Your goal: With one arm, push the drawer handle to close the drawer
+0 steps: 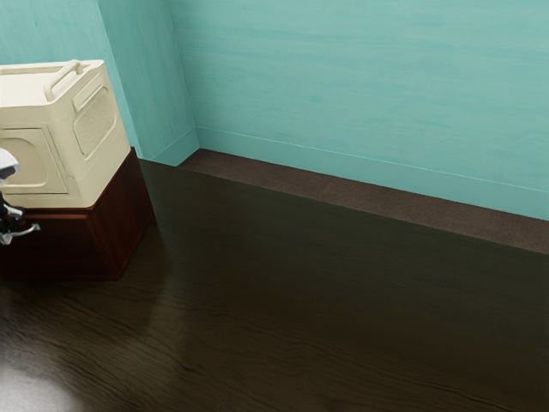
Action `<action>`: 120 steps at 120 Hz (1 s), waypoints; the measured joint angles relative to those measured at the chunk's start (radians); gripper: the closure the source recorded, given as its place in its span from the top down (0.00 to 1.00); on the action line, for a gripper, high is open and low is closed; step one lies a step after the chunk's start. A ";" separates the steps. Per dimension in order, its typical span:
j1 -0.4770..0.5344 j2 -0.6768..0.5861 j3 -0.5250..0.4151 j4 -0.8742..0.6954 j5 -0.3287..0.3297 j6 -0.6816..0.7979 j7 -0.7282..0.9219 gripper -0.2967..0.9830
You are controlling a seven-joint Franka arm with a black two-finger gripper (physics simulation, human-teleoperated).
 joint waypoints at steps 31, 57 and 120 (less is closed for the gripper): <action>0.001 0.052 -0.002 0.035 -0.020 0.001 0.007 0.15; 0.027 0.075 -0.008 0.060 -0.021 0.010 0.162 0.15; -0.464 -0.279 -0.284 0.416 -0.092 -0.575 0.095 0.57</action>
